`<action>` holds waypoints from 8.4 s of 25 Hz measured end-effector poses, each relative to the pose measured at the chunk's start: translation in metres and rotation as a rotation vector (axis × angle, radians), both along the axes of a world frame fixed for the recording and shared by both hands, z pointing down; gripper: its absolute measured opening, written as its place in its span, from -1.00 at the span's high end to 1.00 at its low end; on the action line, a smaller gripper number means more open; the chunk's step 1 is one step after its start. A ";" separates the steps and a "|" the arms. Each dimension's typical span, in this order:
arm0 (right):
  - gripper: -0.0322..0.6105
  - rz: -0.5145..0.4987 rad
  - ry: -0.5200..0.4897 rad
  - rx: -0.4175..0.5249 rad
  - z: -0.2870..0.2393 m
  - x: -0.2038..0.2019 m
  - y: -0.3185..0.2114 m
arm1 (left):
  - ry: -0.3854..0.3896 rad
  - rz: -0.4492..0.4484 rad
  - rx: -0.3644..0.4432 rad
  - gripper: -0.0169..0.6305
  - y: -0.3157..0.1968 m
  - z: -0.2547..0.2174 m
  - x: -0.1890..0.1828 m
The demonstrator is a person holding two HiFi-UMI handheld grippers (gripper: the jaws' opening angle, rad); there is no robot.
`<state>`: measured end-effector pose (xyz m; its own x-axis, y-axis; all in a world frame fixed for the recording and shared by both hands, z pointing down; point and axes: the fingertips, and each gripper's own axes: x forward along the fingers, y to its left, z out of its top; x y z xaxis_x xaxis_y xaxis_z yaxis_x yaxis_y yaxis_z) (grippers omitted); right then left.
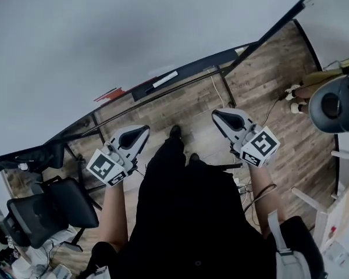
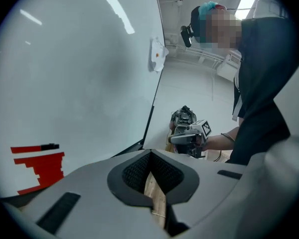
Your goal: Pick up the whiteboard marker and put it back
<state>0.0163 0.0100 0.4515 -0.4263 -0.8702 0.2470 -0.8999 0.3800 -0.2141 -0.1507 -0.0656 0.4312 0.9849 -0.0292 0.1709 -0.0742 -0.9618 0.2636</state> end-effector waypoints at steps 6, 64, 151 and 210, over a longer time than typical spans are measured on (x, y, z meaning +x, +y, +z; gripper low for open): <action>0.82 -0.051 0.086 0.017 -0.026 0.001 -0.065 | -0.045 -0.006 0.030 0.91 -0.048 0.010 0.006; 0.82 -0.337 -0.010 0.001 -0.002 0.121 -0.135 | -0.894 -0.087 0.422 0.65 -0.130 0.097 0.118; 0.82 -0.502 0.034 0.133 -0.053 0.114 -0.134 | -0.436 -0.382 0.453 0.74 -0.083 -0.016 0.145; 0.82 -0.712 -0.047 0.179 -0.069 0.046 -0.136 | 0.157 -0.510 0.145 0.74 -0.034 -0.092 0.082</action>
